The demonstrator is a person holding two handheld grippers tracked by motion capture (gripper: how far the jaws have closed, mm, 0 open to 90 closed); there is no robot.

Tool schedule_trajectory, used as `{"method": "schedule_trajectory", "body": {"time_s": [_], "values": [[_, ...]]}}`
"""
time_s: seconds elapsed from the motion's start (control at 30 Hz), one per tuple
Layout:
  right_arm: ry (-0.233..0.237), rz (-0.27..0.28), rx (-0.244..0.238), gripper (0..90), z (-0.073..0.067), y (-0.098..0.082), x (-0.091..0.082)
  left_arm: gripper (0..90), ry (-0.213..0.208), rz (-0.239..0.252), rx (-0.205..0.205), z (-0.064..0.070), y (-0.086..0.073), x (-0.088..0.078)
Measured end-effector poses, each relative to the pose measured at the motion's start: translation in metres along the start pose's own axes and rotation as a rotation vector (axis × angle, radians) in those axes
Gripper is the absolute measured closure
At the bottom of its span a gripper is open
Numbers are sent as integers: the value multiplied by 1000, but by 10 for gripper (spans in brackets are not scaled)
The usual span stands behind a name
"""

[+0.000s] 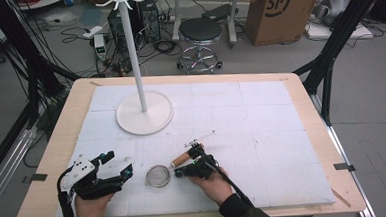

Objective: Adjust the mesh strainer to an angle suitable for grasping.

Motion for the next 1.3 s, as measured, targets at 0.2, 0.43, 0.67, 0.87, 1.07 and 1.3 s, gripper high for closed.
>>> {"method": "schedule_trajectory", "body": {"time_s": [0.2,0.43,0.67,0.87,1.07,1.3], "values": [[-57,38,45,899,31,3,-24,170,-3,-2,0,1,0,1],[-80,96,92,900,55,14,-30,171,-5,2,7,-1,1,2],[-67,110,113,900,59,18,-27,171,-8,0,-6,-5,-1,2],[-71,116,112,900,61,23,-22,171,-3,0,-8,-5,-1,1],[-88,128,94,900,61,30,-15,171,-6,-11,0,-3,-2,3],[-95,214,93,591,60,35,-26,171,-11,-16,4,0,-3,6]]}}
Point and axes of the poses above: each handheld gripper's, and its own axes: x roughly forward along the jaws, y roughly out of its top, z roughly to its right, the point moved 9 cm from there along x, roughly forward along the jaws, and after that the axes turned 15 degrees about z, right-handed, at the moved point
